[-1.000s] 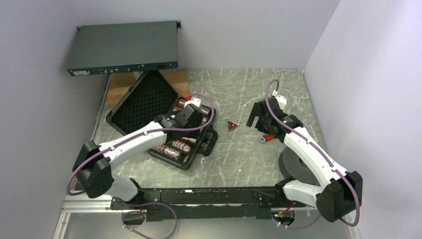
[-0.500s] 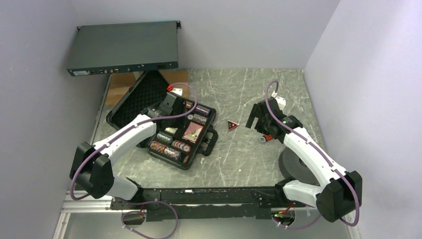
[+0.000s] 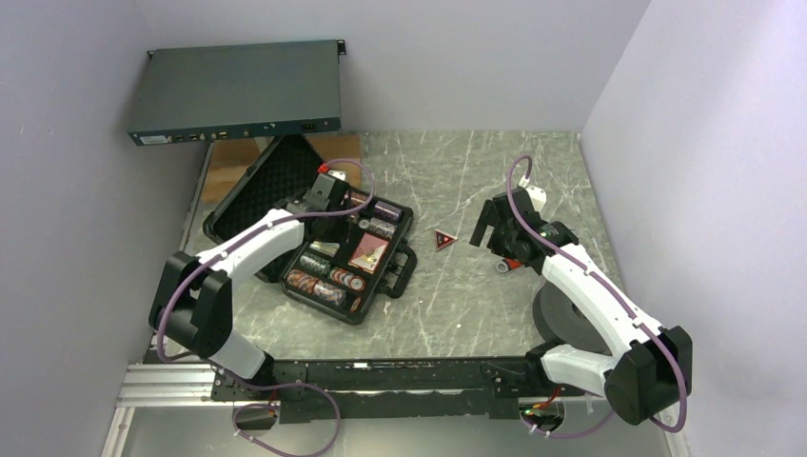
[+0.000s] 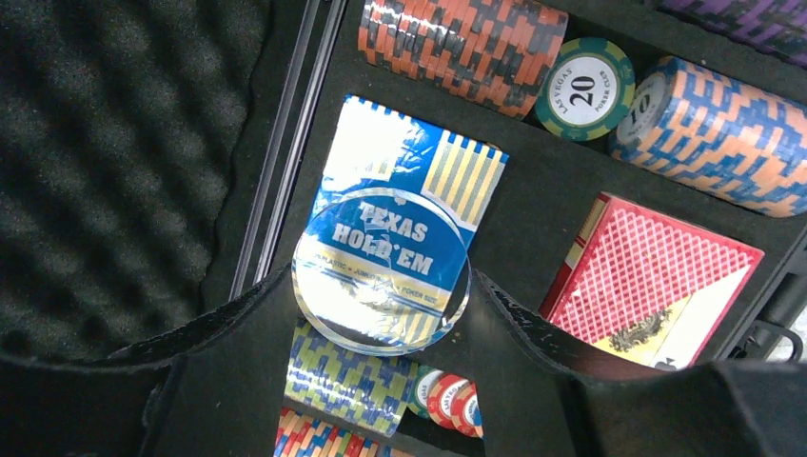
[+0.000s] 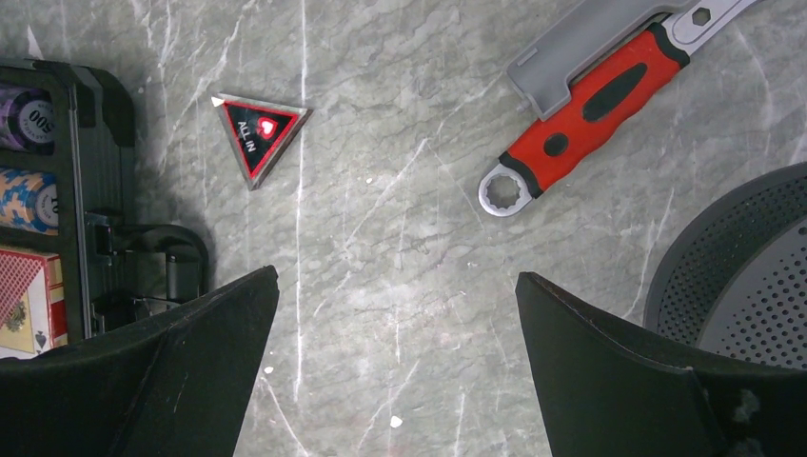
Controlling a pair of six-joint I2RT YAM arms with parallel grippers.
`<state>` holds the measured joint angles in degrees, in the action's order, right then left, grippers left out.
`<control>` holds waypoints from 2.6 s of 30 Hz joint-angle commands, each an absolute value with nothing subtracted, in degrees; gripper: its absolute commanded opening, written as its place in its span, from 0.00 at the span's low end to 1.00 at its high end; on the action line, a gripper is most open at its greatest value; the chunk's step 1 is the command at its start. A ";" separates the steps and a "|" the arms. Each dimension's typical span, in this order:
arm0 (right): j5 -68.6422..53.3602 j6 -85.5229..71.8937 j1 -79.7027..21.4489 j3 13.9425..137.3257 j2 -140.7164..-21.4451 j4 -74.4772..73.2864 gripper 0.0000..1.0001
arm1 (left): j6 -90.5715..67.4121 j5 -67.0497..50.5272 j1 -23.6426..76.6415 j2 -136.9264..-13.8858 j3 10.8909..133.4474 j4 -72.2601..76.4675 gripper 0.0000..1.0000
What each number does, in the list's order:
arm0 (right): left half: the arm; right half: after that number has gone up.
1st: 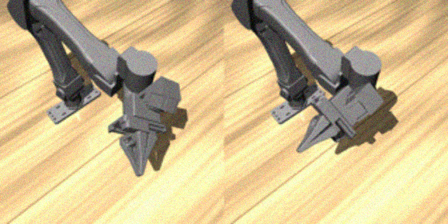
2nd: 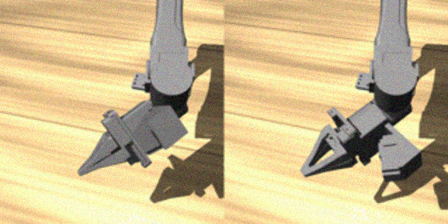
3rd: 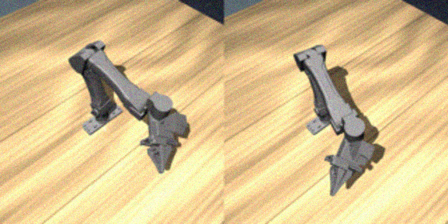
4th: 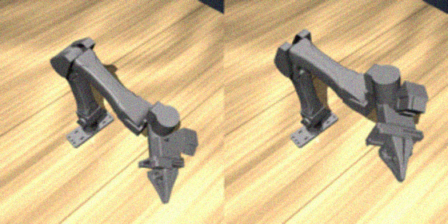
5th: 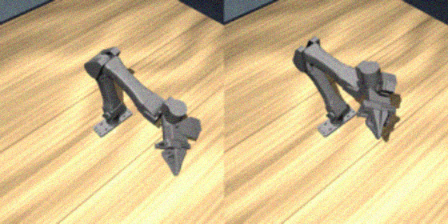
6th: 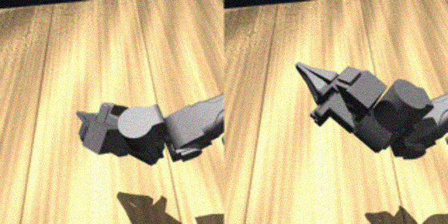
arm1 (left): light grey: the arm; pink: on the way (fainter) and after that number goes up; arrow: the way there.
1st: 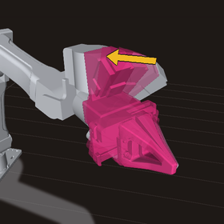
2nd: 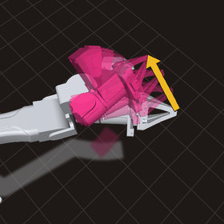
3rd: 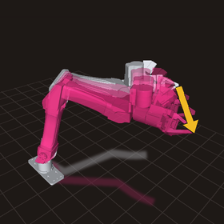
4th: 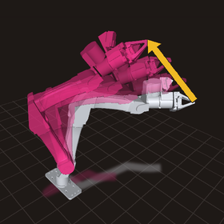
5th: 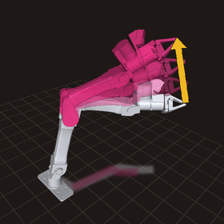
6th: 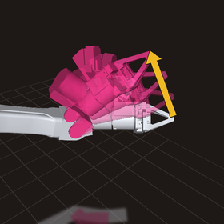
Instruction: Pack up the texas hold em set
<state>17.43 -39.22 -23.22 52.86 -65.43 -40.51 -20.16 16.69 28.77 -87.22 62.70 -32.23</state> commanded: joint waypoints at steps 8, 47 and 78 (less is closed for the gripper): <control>17.93 -39.46 -23.03 52.38 -64.72 -39.22 1.00 | -18.14 15.75 27.40 -90.44 65.46 -29.28 0.45; 9.52 -38.01 -23.12 51.71 -67.26 -35.44 1.00 | -16.96 15.49 27.32 -65.40 62.56 -42.33 0.98; 3.30 -19.83 -39.27 64.84 -86.30 -25.40 1.00 | -12.08 21.79 25.31 -42.53 48.88 -44.14 1.00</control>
<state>-0.34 -24.64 -39.68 62.72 -87.61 -27.70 -12.80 21.93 25.65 -42.41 48.75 -46.35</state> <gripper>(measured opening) 0.994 0.996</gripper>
